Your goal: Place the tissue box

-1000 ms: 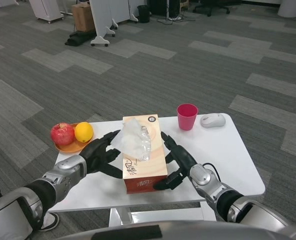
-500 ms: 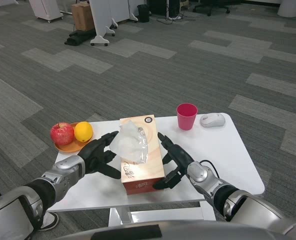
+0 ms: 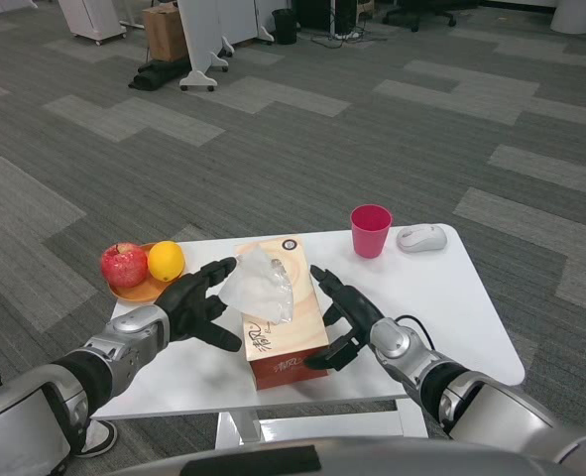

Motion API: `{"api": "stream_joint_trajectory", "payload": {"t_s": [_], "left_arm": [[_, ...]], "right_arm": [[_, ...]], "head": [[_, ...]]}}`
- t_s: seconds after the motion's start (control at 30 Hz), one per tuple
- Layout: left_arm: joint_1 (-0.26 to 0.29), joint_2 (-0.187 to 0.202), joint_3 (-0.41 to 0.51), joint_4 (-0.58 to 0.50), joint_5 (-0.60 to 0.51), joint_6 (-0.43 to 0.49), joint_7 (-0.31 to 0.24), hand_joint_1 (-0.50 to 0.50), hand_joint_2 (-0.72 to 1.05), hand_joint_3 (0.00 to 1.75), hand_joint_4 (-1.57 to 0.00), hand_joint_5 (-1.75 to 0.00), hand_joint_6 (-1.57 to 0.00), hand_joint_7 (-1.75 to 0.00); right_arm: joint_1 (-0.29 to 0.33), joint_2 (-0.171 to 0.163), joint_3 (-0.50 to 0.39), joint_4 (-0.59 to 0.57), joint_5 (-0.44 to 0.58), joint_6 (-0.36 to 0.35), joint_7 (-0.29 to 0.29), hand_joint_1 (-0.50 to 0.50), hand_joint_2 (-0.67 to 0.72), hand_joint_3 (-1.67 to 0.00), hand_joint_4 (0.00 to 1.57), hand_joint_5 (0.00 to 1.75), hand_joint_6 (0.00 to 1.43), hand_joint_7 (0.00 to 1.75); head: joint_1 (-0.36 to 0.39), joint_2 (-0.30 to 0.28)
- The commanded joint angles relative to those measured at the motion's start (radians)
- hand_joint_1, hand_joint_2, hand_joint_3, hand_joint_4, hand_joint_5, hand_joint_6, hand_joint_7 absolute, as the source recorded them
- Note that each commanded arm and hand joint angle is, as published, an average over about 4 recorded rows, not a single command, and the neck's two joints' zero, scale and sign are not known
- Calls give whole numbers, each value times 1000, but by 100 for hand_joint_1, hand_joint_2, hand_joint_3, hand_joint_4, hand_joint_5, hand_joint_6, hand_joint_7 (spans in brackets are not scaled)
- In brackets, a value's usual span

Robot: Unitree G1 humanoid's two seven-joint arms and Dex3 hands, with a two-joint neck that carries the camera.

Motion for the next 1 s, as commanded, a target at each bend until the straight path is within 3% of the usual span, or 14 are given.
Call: {"api": "stream_joint_trajectory", "payload": {"t_s": [0.03,0.2,0.33,0.43,0.67,1.0], "left_arm": [[-22,1,9,2,-6,-10,0,50,96,9,0,0,0,0],[-15,4,24,2,-7,-10,-8,50,96,9,0,0,0,0],[-3,12,46,-5,-7,-10,-20,50,96,9,0,0,0,0],[5,19,61,-18,-7,-10,-27,50,96,9,0,0,0,0],[34,37,129,-68,-3,-10,-45,50,96,9,0,0,0,0],[80,70,241,-179,43,-10,-67,50,96,9,0,0,0,0]], "right_arm": [[-17,4,-31,6,1,-10,5,31,-22,-89,0,170,0,0],[10,1,-96,2,-1,-13,19,24,-22,-95,0,148,0,0],[35,-7,-157,-18,-4,-17,46,18,-22,-95,0,97,0,0],[49,-14,-181,-43,-4,-17,66,15,-22,-95,0,80,0,0],[88,-43,-211,-103,-7,-16,114,8,-22,-95,0,51,0,0],[148,-46,-279,-234,-7,-15,144,3,-22,-87,0,27,0,0]], "head": [[1,0],[0,-2],[-1,-3],[-2,-3],[1,-6],[-12,-7]]}}
